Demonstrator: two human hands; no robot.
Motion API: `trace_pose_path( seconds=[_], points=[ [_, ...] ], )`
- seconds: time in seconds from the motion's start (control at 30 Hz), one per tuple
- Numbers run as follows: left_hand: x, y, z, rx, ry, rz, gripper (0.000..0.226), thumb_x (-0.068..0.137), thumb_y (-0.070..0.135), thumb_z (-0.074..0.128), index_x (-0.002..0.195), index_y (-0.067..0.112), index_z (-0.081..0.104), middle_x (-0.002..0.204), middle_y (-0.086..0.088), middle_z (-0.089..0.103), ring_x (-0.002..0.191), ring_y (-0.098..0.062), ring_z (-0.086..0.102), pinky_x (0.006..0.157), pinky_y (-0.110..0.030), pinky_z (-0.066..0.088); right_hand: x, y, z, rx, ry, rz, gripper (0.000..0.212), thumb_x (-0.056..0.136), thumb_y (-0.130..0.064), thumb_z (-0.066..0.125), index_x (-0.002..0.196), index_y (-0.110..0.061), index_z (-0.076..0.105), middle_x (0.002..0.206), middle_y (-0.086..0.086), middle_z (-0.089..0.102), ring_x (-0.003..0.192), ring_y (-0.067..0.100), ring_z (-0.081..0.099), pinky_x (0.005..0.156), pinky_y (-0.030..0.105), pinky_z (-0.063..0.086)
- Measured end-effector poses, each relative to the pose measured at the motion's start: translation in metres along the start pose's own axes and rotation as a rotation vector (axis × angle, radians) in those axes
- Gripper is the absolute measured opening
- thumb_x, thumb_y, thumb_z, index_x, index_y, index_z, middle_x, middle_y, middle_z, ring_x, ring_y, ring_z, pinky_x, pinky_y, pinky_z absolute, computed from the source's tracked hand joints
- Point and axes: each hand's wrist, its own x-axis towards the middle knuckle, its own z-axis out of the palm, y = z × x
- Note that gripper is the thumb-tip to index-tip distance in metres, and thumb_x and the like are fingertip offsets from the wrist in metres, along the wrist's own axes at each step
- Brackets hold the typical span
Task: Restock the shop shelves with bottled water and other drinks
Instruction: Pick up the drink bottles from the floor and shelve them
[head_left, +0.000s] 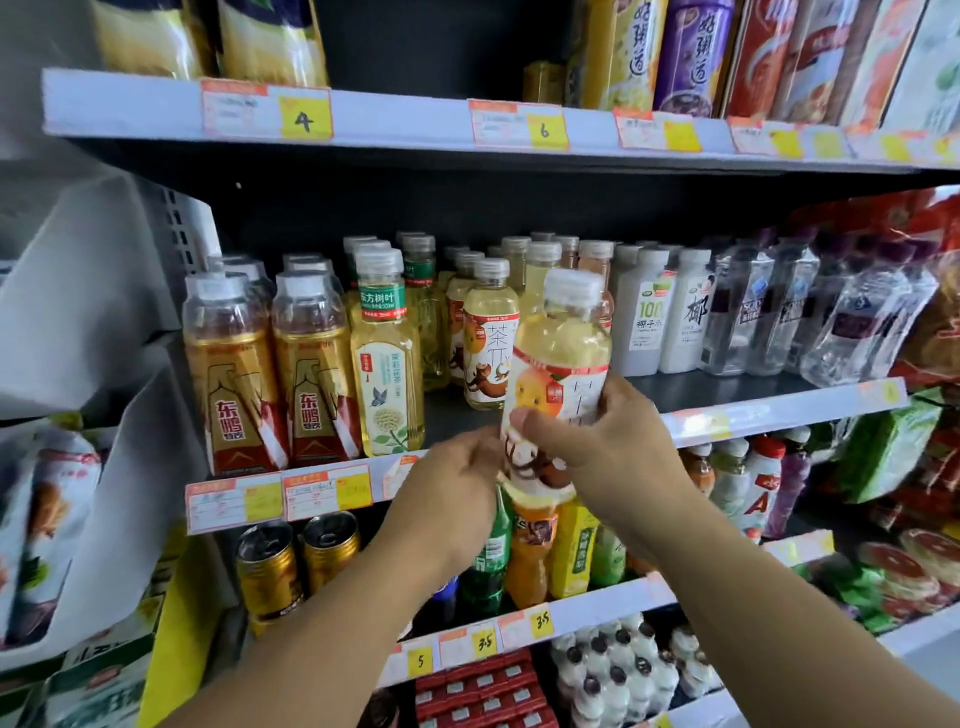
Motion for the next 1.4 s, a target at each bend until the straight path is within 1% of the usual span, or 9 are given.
trace_pose_path(
  seconds=[0.07, 0.13, 0.37, 0.53, 0.73, 1.0, 1.23, 1.33, 1.4],
  points=[
    [0.001, -0.012, -0.001, 0.465, -0.023, 0.025, 0.041, 0.105, 0.031, 0.034, 0.145, 0.037, 0.043, 0.131, 0.004, 0.064, 0.111, -0.018, 0.062, 0.092, -0.033, 0.051, 0.018, -0.002, 0.006, -0.021, 0.070, -0.014, 0.039, 0.075, -0.039, 0.085, 0.103, -0.028, 0.060, 0.087, -0.007, 0.075, 0.082, 0.016, 0.073, 0.079, 0.046, 0.061],
    [0.001, -0.021, -0.001, 0.730, -0.019, 0.025, 0.051, 0.103, 0.028, 0.037, 0.153, 0.027, 0.028, 0.142, -0.001, 0.055, 0.117, -0.023, 0.057, 0.094, -0.035, 0.048, 0.036, -0.004, 0.012, -0.043, 0.101, -0.028, 0.040, 0.076, -0.039, 0.084, 0.104, -0.027, 0.057, 0.085, -0.006, 0.072, 0.082, 0.019, 0.071, 0.078, 0.047, 0.061],
    [0.000, -0.027, -0.005, 1.005, 0.018, 0.188, 0.053, 0.102, 0.033, 0.036, 0.153, 0.020, 0.025, 0.148, 0.002, 0.048, 0.120, -0.024, 0.053, 0.098, -0.035, 0.043, 0.074, 0.009, 0.031, -0.064, 0.086, 0.003, 0.042, 0.081, -0.035, 0.082, 0.109, -0.023, 0.054, 0.092, -0.010, 0.069, 0.087, 0.013, 0.067, 0.085, 0.041, 0.058],
    [0.004, -0.040, -0.009, 0.952, -0.024, 0.217, 0.054, 0.102, 0.033, 0.035, 0.154, 0.027, 0.022, 0.161, 0.013, 0.022, 0.131, -0.020, 0.046, 0.104, -0.031, 0.039, 0.089, 0.018, 0.045, -0.117, 0.100, 0.023, 0.056, 0.080, -0.044, 0.080, 0.122, -0.022, 0.051, 0.099, -0.005, 0.070, 0.089, 0.020, 0.068, 0.083, 0.047, 0.060],
    [0.005, -0.047, -0.004, 0.961, -0.023, 0.228, 0.052, 0.102, 0.031, 0.037, 0.153, 0.024, 0.027, 0.164, 0.008, 0.014, 0.131, -0.022, 0.047, 0.107, -0.034, 0.036, 0.096, 0.031, 0.059, -0.163, 0.125, 0.032, 0.062, 0.080, -0.046, 0.078, 0.125, -0.017, 0.046, 0.112, 0.002, 0.067, 0.099, 0.024, 0.066, 0.087, 0.049, 0.057],
    [0.007, -0.047, 0.001, 1.013, 0.026, 0.269, 0.048, 0.100, 0.031, 0.040, 0.147, 0.021, 0.038, 0.162, 0.004, 0.023, 0.123, -0.020, 0.054, 0.104, -0.033, 0.037, 0.097, 0.032, 0.059, -0.191, 0.114, 0.045, 0.057, 0.084, -0.042, 0.076, 0.124, -0.018, 0.043, 0.109, 0.002, 0.066, 0.096, 0.023, 0.066, 0.085, 0.047, 0.057],
    [0.009, -0.044, 0.000, 0.939, 0.022, 0.240, 0.045, 0.101, 0.031, 0.040, 0.146, 0.023, 0.040, 0.156, 0.007, 0.037, 0.112, -0.020, 0.061, 0.088, -0.030, 0.047, 0.095, 0.029, 0.059, -0.224, 0.082, 0.137, 0.061, 0.082, -0.046, 0.076, 0.125, -0.016, 0.046, 0.108, 0.004, 0.068, 0.096, 0.027, 0.067, 0.084, 0.049, 0.059],
    [0.006, -0.046, 0.002, 0.820, 0.004, 0.214, 0.045, 0.100, 0.031, 0.044, 0.144, 0.024, 0.043, 0.155, 0.006, 0.039, 0.122, -0.025, 0.056, 0.096, -0.034, 0.047, 0.083, 0.037, 0.055, -0.262, 0.104, 0.139, 0.060, 0.084, -0.047, 0.073, 0.130, -0.015, 0.050, 0.116, 0.004, 0.069, 0.104, 0.027, 0.066, 0.087, 0.042, 0.057],
    [-0.001, -0.049, 0.007, 0.731, 0.039, 0.240, 0.042, 0.099, 0.030, 0.047, 0.141, 0.023, 0.049, 0.146, 0.003, 0.051, 0.124, -0.025, 0.054, 0.101, -0.036, 0.044, 0.062, 0.044, 0.053, -0.300, 0.227, 0.034, 0.052, 0.091, -0.041, 0.067, 0.133, -0.014, 0.049, 0.126, 0.002, 0.061, 0.113, 0.022, 0.059, 0.087, 0.031, 0.047]
  ],
)
